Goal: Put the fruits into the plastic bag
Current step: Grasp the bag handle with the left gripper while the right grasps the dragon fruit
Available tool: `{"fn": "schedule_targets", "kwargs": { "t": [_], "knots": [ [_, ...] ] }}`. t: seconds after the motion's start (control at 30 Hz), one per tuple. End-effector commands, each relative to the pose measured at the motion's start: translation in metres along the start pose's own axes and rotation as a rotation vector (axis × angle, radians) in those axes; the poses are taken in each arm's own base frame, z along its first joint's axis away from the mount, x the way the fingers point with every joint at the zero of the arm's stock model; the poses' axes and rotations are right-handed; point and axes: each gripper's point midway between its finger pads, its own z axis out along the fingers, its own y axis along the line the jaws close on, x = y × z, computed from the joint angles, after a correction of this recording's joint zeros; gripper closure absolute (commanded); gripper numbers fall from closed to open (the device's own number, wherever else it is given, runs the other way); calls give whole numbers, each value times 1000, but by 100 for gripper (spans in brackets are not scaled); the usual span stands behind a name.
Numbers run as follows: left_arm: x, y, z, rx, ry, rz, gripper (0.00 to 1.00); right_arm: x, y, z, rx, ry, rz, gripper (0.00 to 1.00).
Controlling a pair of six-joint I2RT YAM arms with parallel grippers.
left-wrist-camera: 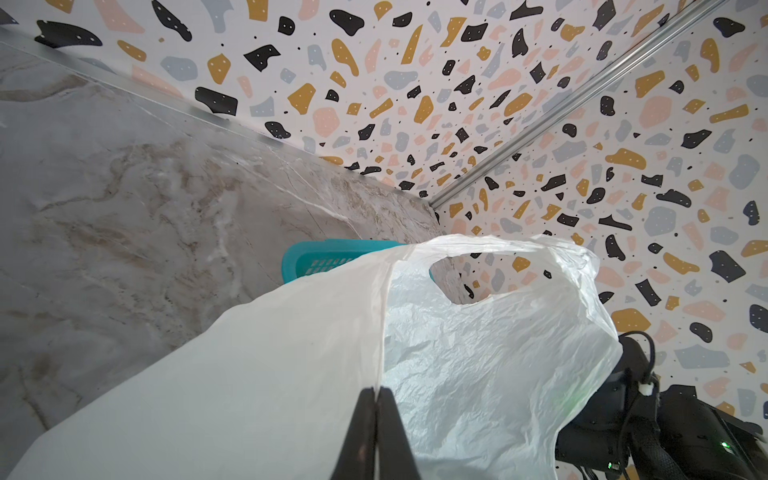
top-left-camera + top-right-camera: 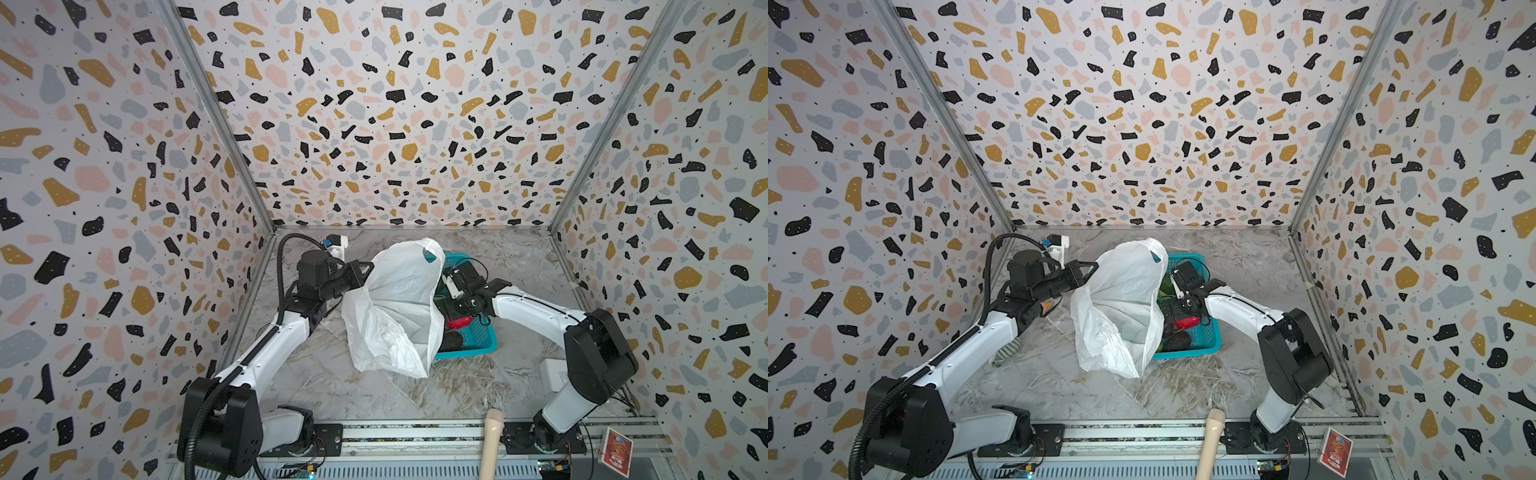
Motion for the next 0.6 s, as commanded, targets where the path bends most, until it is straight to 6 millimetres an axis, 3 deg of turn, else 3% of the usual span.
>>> {"fn": "schedule_targets", "kwargs": {
  "t": [0.0, 0.2, 0.27, 0.43, 0.5, 0.57],
  "knots": [
    [-6, -5, -5, 10, -35, 37, 100, 26, -2, 9, 46, 118, -30, 1],
    [-8, -3, -3, 1, -37, 33, 100, 37, 1, 28, 55, 168, -31, 5],
    [-8, -3, -3, -1, -37, 30, 100, 36, 5, 30, 31, 162, -29, 17],
    [-10, -2, -2, -6, -41, 16, 100, 10, 17, 11, -44, 46, -29, 65],
    [-10, 0, -1, -12, -44, 13, 100, -8, 20, -6, -70, -36, -22, 75],
    [-11, -1, -1, -11, -44, 10, 100, -26, 18, -26, -76, -115, -5, 76]
  ]
}}
